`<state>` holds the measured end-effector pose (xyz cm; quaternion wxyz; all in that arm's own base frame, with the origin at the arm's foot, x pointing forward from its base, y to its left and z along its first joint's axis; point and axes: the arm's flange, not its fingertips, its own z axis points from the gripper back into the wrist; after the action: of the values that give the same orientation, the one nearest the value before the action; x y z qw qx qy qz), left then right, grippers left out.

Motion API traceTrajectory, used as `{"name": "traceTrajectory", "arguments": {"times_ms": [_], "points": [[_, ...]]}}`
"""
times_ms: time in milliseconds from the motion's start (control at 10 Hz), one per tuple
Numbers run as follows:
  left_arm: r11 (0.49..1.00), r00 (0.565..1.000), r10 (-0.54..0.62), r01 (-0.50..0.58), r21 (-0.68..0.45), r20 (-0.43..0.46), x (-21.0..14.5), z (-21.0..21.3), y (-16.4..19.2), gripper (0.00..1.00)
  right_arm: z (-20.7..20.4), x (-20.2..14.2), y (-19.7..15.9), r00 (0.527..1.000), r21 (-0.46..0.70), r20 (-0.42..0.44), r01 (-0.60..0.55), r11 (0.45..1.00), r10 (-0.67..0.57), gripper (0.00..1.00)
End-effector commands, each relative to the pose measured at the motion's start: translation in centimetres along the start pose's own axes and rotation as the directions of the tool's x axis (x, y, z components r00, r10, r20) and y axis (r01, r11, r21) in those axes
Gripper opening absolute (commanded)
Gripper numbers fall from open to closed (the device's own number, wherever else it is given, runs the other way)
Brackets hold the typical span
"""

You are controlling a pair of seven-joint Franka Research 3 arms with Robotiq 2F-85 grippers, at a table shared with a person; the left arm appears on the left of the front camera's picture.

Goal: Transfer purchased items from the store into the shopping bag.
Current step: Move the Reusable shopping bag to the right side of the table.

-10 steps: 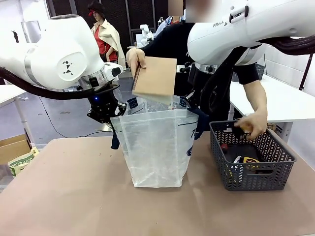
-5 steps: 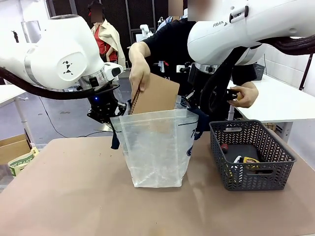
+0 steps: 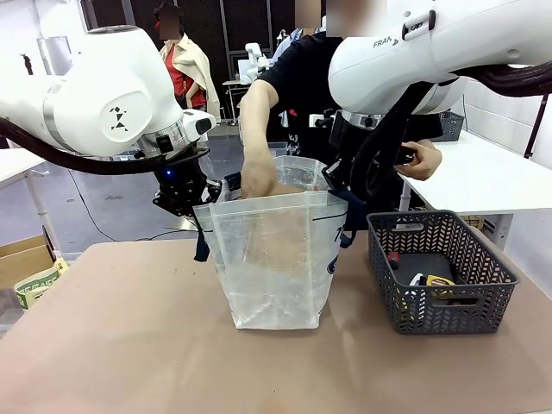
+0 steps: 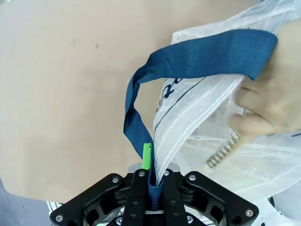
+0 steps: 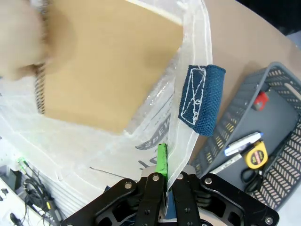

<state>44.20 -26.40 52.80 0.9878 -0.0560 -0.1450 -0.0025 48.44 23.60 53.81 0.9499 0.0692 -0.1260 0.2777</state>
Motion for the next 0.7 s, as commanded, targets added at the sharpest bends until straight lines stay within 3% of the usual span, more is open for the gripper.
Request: {"name": "traceTrajectory", "arguments": {"times_ms": [0, 600], "points": [[1.0, 1.0, 0.019, -0.019, 0.003, 0.0, -0.07, -0.04, 0.36, 0.0, -0.03, -0.09, -0.2, 1.0, -0.001, -0.001, 0.01, 1.0, -0.01, 0.0], [1.0, 1.0, 0.019, -0.019, 0.003, 0.0, -0.07, -0.04, 0.36, 0.0, -0.03, -0.09, -0.2, 1.0, -0.001, -0.001, 0.01, 1.0, -0.01, 0.0]]}}
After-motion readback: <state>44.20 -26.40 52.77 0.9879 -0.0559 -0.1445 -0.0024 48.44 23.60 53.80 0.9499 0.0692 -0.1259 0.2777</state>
